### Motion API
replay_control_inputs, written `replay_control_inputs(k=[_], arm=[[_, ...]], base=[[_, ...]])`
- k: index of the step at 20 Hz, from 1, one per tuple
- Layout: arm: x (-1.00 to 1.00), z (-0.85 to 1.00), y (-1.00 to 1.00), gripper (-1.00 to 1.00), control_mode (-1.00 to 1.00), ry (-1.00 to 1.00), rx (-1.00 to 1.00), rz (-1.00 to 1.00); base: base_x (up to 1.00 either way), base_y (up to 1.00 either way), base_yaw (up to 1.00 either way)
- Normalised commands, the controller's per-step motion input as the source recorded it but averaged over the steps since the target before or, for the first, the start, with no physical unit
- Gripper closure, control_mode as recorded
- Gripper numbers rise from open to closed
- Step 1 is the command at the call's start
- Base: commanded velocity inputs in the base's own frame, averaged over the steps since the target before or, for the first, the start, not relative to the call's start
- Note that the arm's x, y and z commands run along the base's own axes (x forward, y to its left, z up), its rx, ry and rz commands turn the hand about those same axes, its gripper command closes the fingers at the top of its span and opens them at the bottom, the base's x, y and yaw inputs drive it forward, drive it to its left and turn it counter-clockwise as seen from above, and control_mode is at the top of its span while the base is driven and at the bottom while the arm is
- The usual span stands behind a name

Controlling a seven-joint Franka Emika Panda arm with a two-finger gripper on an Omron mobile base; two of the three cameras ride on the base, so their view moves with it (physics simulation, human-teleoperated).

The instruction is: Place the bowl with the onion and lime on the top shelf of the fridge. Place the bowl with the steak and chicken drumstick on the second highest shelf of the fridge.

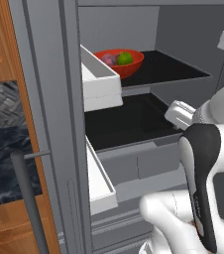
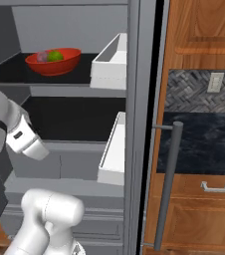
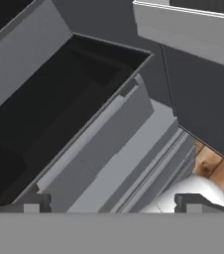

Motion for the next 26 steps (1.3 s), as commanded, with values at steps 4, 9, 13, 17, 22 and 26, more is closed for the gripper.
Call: replay_control_inputs(k=[4,9,13,17,22,26], arm=[[-0.11,-0.01,0.0,-1.0,1.0,0.0,-0.01,0.0],[0.0,0.0,0.0,-1.0,1.0,0.0,0.0,0.0],[0.0,0.0,0.0,-1.0,1.0,0.0,0.0,0.0],[0.0,0.0,0.0,-1.0,1.0,0.0,0.0,0.0],[0.0,0.0,0.0,-1.0,1.0,0.0,0.0,0.0],[0.0,0.0,0.0,-1.0,1.0,0.0,0.0,0.0]], base=[[-0.49,-0.01,0.05],[-1.0,-0.07,0.19],[-1.0,0.05,0.32],[-1.0,0.84,0.42],[-0.87,1.0,0.36],[-0.08,1.0,0.16]])
